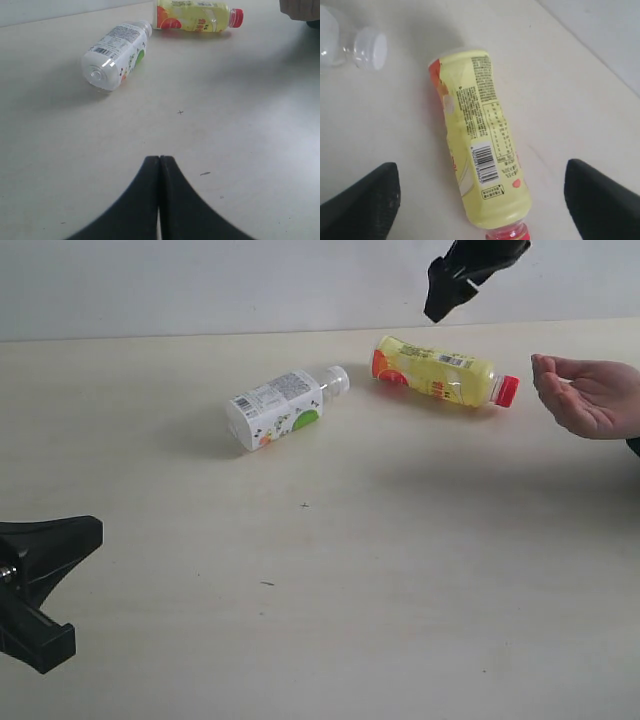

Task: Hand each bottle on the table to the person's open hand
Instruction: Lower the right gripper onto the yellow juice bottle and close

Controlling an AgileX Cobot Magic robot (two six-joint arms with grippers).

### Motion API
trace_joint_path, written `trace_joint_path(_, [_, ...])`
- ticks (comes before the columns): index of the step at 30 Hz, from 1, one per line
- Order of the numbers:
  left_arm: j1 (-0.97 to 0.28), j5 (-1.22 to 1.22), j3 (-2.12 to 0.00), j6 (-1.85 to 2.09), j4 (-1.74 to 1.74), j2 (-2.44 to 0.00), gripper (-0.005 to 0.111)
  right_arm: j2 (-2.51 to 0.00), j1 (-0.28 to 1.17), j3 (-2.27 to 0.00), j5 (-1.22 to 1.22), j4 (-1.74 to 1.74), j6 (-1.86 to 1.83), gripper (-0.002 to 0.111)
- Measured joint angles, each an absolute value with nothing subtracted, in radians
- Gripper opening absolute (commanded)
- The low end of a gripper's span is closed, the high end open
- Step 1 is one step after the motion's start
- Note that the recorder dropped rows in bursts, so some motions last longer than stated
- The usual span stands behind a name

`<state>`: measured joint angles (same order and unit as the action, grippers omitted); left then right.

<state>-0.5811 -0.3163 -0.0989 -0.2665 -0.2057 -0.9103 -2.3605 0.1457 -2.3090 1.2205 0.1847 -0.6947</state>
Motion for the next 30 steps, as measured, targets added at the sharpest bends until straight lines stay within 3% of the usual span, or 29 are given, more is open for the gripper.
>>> trace_joint_path(13, [-0.581, -0.316, -0.099, -0.266, -0.206, -0.91, 0.0, -2.532, 0.146, -2.314, 1.218, 0.15, -0.764, 0.084])
trace_joint_path(30, [-0.581, -0.316, -0.099, -0.266, -0.206, -0.91, 0.0, -2.553, 0.146, -2.315, 1.14, 0.121, -0.775, 0.08])
